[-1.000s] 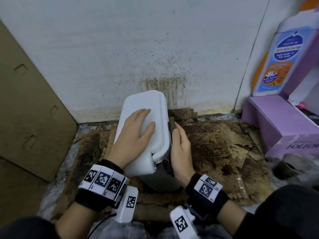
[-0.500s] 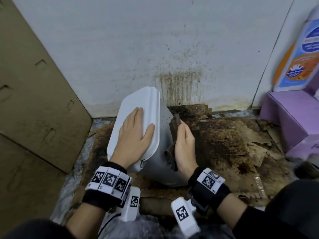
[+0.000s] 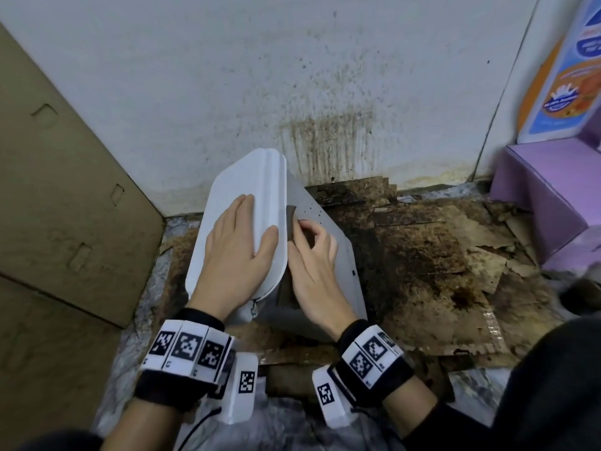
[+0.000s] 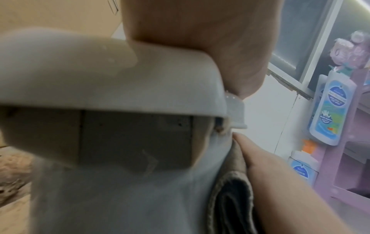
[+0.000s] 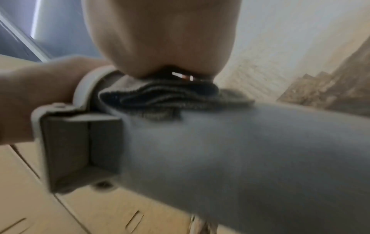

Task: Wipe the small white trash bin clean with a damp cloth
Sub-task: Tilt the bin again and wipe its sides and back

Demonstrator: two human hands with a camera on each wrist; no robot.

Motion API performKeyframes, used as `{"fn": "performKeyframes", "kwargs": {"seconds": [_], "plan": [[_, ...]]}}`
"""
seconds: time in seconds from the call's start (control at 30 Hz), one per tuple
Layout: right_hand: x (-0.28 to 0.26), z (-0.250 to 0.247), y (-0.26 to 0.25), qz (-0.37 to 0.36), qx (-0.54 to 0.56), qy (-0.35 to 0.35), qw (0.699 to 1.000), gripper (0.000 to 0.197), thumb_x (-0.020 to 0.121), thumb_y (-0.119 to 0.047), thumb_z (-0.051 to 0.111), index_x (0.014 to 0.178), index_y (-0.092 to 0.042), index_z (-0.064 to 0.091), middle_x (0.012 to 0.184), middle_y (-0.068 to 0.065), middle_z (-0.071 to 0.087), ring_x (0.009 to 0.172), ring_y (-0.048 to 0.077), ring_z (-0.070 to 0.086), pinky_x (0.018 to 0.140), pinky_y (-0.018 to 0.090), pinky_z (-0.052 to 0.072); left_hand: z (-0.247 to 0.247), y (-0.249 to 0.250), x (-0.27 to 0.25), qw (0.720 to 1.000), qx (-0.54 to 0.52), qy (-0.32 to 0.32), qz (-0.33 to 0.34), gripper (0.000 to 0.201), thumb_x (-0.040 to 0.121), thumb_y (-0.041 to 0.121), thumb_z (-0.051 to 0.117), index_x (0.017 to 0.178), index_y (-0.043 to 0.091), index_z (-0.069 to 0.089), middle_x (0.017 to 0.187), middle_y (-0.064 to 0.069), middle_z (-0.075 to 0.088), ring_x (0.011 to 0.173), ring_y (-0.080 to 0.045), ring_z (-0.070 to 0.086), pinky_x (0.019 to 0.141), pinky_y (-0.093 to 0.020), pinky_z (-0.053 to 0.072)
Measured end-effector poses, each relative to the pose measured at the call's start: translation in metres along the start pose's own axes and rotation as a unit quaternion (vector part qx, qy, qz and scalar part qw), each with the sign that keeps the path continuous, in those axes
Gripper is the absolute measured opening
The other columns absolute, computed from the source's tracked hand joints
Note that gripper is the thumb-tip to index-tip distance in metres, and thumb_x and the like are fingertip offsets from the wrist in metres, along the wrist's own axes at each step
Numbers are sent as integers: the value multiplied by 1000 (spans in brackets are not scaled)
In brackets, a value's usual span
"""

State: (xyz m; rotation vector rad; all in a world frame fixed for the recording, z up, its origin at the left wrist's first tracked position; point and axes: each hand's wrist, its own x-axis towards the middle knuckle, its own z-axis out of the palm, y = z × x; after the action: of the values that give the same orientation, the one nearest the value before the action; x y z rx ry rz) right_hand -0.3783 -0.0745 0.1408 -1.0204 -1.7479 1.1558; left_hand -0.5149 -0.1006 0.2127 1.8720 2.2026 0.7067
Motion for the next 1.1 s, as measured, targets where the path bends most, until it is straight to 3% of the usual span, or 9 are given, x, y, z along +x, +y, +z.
{"fn": "performKeyframes", "kwargs": {"seconds": [0.2,0.3,0.47,0.57,0.67,0.93,1.1], "plan": [[-4,20,14,-18,19,64,998,55,109,-46,18,162,-36,20,171,-15,18,155,-4,13,128,28,13,2,0,0,1000,-2,6,8,76,96,56,30,160,15,21,167,-2,21,153,-18,18,125,-43,16],[-5,19,36,-13,12,61,998,55,111,-41,21,165,-30,19,172,-16,17,156,-4,11,128,27,11,2,-3,0,1000,-2,9,8,75,97,55,31,160,15,22,167,-2,22,153,-17,18,125,-40,15],[-22,6,119,107,12,78,991,56,107,-47,22,162,-36,20,171,-16,18,155,-5,13,131,37,12,-3,-9,-3,1000,-15,14,3,73,97,55,32,160,18,23,166,2,23,152,-15,18,123,-36,13],[-31,-2,155,204,41,110,972,51,113,-39,24,163,-34,21,171,-12,21,157,5,17,131,39,14,-3,-7,-2,1000,-20,10,5,73,97,55,32,160,19,22,166,3,23,152,-14,17,123,-35,13],[-30,-4,166,250,69,146,955,50,114,-31,25,164,-27,25,170,-6,28,156,13,22,129,38,16,-1,-2,-3,1000,-18,7,7,73,97,56,32,160,20,21,167,4,22,152,-12,15,124,-35,12],[-19,10,125,263,79,191,943,61,104,-41,20,163,-25,28,170,-7,27,157,11,20,131,40,12,-1,-1,-3,1000,-5,1,9,75,97,56,29,160,17,20,167,0,21,153,-17,16,125,-40,14],[-10,26,47,124,77,140,979,65,98,-47,17,161,-34,26,167,-21,20,154,-7,13,130,31,8,0,2,-1,1000,-1,2,10,76,96,55,30,160,15,21,167,-3,21,153,-19,17,125,-42,15]]}}
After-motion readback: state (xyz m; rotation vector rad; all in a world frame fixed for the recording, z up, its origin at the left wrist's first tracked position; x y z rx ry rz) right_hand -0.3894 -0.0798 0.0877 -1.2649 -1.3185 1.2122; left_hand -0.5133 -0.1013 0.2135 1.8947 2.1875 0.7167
